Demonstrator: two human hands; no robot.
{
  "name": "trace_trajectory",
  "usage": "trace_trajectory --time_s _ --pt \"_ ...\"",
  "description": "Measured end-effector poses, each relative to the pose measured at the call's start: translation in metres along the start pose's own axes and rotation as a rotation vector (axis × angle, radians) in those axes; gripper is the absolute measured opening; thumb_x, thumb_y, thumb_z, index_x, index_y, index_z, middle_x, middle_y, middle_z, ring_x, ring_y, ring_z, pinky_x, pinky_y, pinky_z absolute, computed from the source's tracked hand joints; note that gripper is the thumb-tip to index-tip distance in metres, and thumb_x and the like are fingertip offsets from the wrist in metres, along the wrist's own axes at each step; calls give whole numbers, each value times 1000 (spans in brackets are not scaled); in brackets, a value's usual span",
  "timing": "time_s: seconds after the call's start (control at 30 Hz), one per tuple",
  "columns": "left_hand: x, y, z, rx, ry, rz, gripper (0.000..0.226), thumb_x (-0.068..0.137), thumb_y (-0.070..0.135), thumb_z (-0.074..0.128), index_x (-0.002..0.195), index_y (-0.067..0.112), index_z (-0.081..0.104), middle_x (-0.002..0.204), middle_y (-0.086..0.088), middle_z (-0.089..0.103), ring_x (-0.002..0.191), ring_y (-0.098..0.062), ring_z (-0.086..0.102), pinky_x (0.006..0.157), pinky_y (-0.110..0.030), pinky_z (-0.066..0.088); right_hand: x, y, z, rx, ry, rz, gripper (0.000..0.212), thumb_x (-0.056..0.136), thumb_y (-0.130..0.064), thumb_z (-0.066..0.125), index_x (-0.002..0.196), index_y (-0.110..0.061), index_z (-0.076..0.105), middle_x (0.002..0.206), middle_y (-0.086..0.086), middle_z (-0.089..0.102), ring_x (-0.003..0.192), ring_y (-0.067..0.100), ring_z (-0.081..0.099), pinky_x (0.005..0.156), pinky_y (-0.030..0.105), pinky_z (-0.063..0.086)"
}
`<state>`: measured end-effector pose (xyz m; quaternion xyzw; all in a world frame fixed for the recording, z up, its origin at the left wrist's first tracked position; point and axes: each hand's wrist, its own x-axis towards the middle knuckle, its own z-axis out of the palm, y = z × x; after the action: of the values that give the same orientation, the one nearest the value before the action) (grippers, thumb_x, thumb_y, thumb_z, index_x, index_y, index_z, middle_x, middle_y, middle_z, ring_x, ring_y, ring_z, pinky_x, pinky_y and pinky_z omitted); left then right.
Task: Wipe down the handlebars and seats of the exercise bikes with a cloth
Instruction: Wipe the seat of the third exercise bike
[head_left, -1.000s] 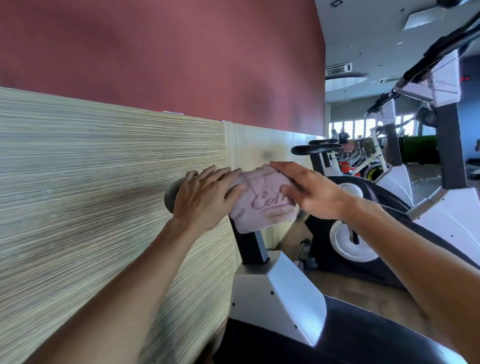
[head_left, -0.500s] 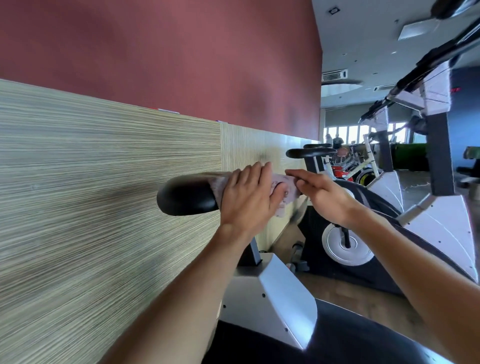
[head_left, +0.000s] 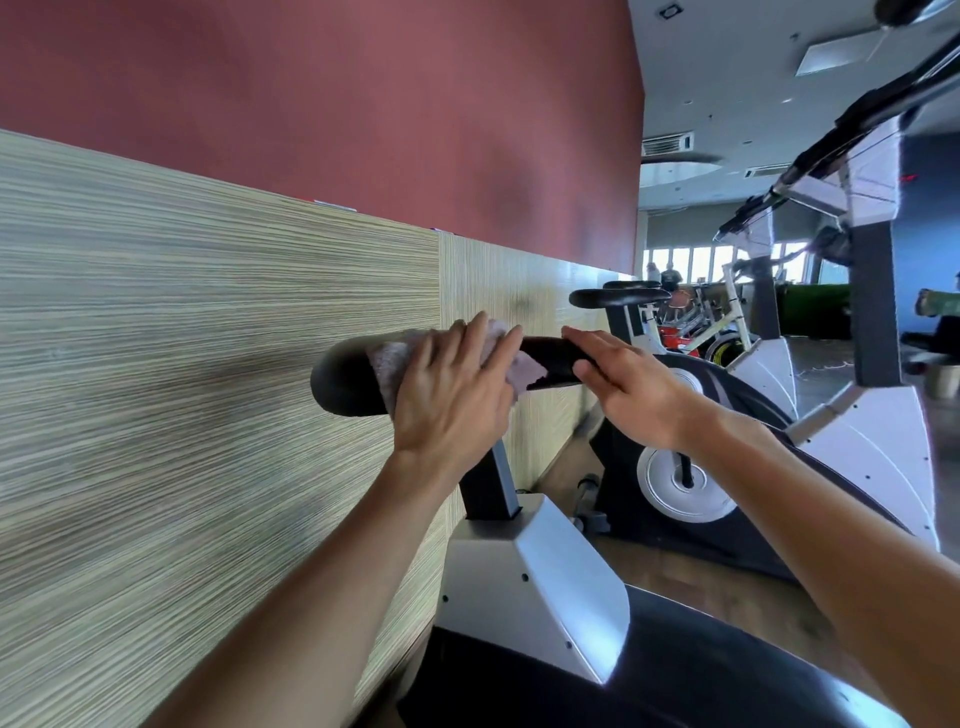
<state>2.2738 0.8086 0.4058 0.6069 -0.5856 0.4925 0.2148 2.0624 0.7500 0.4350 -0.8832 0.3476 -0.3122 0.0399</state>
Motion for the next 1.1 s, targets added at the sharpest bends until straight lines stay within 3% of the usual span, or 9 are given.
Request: trace_trajectory --time_s 0.17,0.27,0.43,0.57,0.67,0.8,0.9,0.97,1.1 --pt "7 12 -4 -45 -11 -80 60 102 49 26 145 20 55 145 -11 56 122 -31 58 104 -48 41 1 -1 4 -14 20 26 51 111 -20 37 160 -11 28 158 6 40 145 24 36 114 27 25" --pt "11 14 0 -13 39 -90 66 106 60 20 139 20 60 133 -8 63 112 -31 63 98 -47 43 0 -1 11 -5 67 27 51 110 -20 37 159 -9 29 157 7 41 144 26 39 117 34 29" --pt "10 10 8 -5 120 -40 49 110 35 31 152 15 44 129 -10 66 108 -32 65 93 -47 48 -4 2 15 -41 117 29 53 108 -35 33 159 -18 31 154 4 45 141 33 42 116 53 34" --pt "-3 -7 9 82 202 24 43 107 30 40 141 8 55 136 -12 63 114 -30 64 96 -45 47 -9 0 10 -245 134 17 53 109 -31 30 160 -17 28 158 5 43 148 26 34 126 46 18" --pt "0 -2 11 159 232 -35 46 108 32 38 137 3 58 127 -14 68 108 -31 67 92 -45 51 -5 -15 9 -381 179 -71 54 108 -27 34 160 -13 29 163 8 36 154 20 24 129 41 7" --pt "13 7 15 124 272 -73 47 109 34 35 127 2 65 114 -15 72 95 -31 69 85 -44 52 15 -40 17 -354 216 -129 56 103 -29 32 157 -12 36 159 8 43 151 21 31 127 39 12" --pt "-4 -8 16 107 394 6 44 110 35 38 126 5 67 123 -12 71 104 -28 68 92 -42 52 27 -53 26 -374 207 -156 68 93 -33 25 155 -11 39 157 9 45 150 23 34 125 39 14" --pt "-15 -16 16 68 464 36 42 109 34 41 130 7 67 128 -9 69 111 -26 67 98 -42 50 30 -52 32 -407 192 -162 62 98 -32 25 155 -12 41 155 8 48 148 23 37 125 39 17" --pt "-23 -30 17 -57 523 55 37 105 32 50 129 11 70 131 -4 70 114 -24 68 100 -43 50 28 -42 39 -518 237 -196 58 102 -37 25 145 -11 54 139 6 64 128 27 58 113 40 38"
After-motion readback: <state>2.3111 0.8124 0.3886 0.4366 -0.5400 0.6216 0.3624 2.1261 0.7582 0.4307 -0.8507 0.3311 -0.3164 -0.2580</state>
